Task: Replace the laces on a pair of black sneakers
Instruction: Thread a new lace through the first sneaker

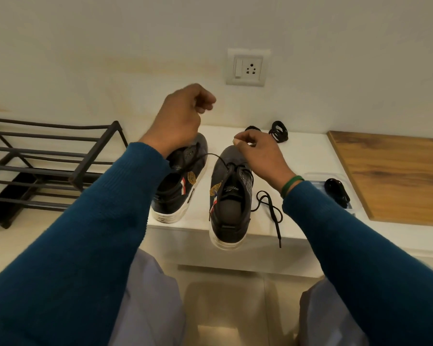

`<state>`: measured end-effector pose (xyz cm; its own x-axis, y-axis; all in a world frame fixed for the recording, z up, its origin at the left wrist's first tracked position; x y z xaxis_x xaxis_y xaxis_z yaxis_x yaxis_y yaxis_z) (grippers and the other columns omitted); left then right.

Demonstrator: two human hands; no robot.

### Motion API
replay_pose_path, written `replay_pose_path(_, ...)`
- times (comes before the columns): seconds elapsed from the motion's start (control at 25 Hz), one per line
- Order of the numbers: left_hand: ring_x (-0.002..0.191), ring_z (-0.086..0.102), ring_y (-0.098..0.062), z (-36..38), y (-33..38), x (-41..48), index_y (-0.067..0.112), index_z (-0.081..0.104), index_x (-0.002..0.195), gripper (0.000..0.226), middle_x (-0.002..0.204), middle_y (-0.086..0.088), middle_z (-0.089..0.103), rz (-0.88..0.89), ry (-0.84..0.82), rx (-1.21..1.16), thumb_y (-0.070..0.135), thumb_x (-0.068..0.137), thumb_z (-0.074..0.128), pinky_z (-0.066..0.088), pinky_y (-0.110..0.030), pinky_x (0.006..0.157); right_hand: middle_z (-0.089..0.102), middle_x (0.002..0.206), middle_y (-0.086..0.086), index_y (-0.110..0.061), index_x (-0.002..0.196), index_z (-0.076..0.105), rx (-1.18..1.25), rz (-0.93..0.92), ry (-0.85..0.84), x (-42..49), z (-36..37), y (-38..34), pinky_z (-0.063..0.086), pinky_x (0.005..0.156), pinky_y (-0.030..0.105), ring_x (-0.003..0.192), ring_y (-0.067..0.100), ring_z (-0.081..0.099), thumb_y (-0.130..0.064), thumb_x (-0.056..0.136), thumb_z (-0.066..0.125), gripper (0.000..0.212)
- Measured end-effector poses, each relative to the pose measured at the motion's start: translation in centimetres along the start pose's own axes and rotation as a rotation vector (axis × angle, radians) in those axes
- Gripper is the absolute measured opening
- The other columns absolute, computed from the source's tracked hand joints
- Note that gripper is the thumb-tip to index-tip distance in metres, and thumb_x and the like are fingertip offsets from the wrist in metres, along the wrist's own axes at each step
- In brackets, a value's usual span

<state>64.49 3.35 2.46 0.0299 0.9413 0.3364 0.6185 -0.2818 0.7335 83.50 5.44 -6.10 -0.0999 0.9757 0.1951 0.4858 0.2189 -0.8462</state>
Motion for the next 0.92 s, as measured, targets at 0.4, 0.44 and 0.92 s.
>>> replay_pose_path(0.4,0.097,0.067,-0.022,4.0,1.4,-2.0,0.005,0.049,0.140,0.035,0.129,-0.018,0.066,-0.267,-0.263,-0.850,0.009,0.108,0.036,0.047,-0.034,0.073,0.072,0.077,0.003,-0.013,0.097,0.069,0.334,-0.193,0.008,-2.1,2.1,-5.3,0.057,0.074,0.030,0.074,0.014,0.070,-0.017,0.096,0.064,0.006)
replay_pose_path(0.44,0.090,0.066,-0.021,4.2,1.2,-2.1,0.002,0.051,0.137,0.033,0.126,-0.018,0.067,-0.300,-0.213,-0.851,0.011,0.107,0.041,0.046,-0.031,0.067,0.071,0.075,0.006,-0.013,0.095,0.070,0.356,-0.158,0.052,-1.9,1.7,-5.0,0.059,0.072,0.032,0.071,0.016,0.069,-0.015,0.098,0.062,0.008)
replay_pose_path(0.92,0.067,0.066,-0.010,3.0,-3.0,-0.9,0.019,0.073,0.102,0.022,0.091,-0.003,0.069,-0.295,0.080,-0.292,0.012,0.101,0.052,0.057,-0.025,0.065,0.070,0.094,0.007,-0.014,0.094,0.071,-0.262,0.248,-0.289,-2.4,-1.8,0.4,0.058,0.075,0.038,0.091,0.024,0.067,-0.035,0.089,0.066,0.022)
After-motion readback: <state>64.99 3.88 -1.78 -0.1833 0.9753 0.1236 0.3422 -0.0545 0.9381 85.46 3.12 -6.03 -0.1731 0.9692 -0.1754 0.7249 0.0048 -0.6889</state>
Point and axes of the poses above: each hand's wrist, its own x-axis towards the middle knuckle, its own z-axis out of the palm, y = z × x, the point moved 5 cm from there along x, towards the middle knuckle
